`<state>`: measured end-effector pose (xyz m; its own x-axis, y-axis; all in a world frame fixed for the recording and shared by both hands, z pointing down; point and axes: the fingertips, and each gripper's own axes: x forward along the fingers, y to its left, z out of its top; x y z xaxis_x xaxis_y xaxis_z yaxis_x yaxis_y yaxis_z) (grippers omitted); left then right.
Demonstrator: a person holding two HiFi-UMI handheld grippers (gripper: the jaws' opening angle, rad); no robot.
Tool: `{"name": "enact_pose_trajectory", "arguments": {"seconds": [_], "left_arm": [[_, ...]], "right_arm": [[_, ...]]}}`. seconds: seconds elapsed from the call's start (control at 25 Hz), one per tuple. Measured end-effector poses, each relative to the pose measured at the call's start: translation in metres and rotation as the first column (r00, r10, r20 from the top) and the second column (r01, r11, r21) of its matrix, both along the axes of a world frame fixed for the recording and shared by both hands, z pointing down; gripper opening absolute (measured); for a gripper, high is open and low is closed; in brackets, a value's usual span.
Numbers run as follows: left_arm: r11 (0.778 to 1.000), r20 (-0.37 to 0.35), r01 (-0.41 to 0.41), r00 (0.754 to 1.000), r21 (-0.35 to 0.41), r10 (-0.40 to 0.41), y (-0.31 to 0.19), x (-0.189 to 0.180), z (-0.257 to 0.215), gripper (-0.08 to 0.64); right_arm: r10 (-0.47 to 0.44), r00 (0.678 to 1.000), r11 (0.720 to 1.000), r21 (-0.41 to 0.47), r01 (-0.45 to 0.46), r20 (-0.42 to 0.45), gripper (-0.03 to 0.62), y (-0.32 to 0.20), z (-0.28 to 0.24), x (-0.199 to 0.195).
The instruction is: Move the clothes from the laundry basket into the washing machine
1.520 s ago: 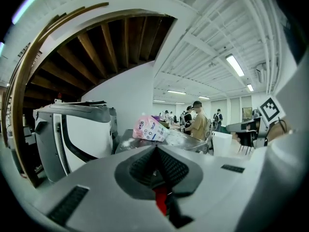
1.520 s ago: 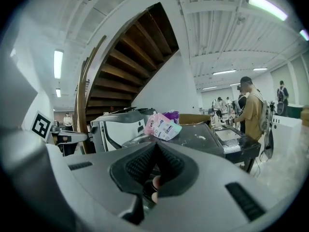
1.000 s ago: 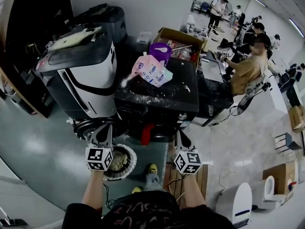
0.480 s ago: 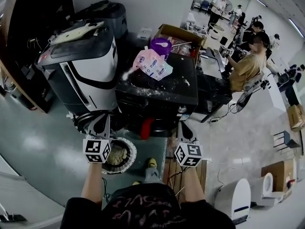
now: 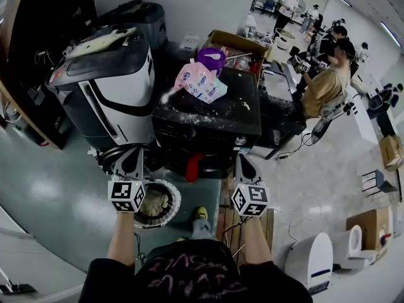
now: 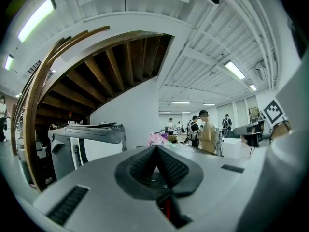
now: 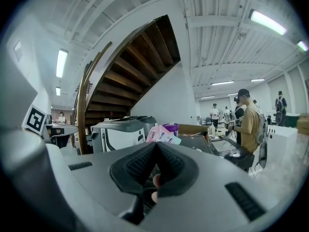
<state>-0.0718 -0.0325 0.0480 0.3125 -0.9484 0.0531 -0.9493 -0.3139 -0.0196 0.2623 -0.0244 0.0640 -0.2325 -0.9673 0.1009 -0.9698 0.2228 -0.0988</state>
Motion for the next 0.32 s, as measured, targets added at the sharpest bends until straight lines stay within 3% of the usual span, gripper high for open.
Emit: {"name": "enact_pose_trajectory", "arguments": {"seconds": [0.32], "left_arm": [[1.000, 0.010, 0.005, 1.000, 0.010, -0.006, -0.0027, -0.0063, -0.0028, 0.011]], "right_arm": [[0.000, 1.000, 1.000, 0.013, 0.000, -0.002, 0.003, -0.0040, -0.0061, -0.0016]]}}
